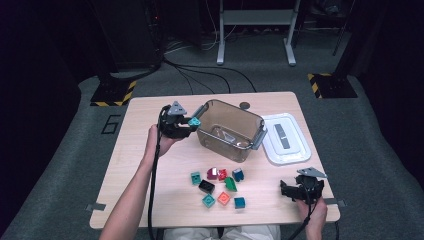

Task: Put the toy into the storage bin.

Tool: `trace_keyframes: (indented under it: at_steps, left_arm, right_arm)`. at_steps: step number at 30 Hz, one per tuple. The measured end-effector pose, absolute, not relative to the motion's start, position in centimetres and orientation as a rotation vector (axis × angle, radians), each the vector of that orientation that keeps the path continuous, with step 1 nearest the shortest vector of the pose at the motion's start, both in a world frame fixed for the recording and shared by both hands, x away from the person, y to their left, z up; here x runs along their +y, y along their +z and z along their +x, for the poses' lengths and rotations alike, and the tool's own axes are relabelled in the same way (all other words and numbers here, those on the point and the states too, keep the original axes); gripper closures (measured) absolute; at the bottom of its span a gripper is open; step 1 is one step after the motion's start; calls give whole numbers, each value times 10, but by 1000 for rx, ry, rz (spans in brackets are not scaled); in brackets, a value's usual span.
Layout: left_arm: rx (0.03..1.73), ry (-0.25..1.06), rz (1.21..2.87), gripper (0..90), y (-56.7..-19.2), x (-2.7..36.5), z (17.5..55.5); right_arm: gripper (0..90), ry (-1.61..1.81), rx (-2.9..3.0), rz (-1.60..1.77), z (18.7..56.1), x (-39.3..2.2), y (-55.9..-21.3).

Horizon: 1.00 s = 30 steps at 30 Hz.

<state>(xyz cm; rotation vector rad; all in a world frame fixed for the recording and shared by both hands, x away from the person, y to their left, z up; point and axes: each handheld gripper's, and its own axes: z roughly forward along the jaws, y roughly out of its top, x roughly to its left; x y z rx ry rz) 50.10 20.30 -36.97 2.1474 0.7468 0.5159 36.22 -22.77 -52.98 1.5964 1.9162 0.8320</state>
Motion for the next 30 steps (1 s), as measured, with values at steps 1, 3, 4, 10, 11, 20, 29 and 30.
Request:
trace_keyframes:
  at_steps: [1,3,4,10,11,20,29,30]
  left_arm:
    - [743,517,2151,587,-369,202,503]
    - [744,511,2152,586,-366,197,508]
    - [743,507,2155,586,-365,194,511]
    - [734,493,2189,586,-364,177,526]
    - [734,494,2188,586,-364,175,528]
    - [748,472,2224,585,-368,159,545]
    - [790,463,2259,567,-377,152,555]
    - [802,456,2251,525,-377,152,555]
  right_arm:
    - [38,833,1917,1594,362,-228,-530]
    - [38,833,1917,1594,362,-228,-530]
    - [38,833,1917,1594,362,-228,-530]
    - [38,833,1917,1594,362,-228,-530]
    - [38,833,1917,1594,362,-228,-530]
    - [40,833,1916,1594,362,-228,-530]
    - [41,834,1915,1594,362,-228,-530]
    - [41,833,1912,1602,362,-227,-530]
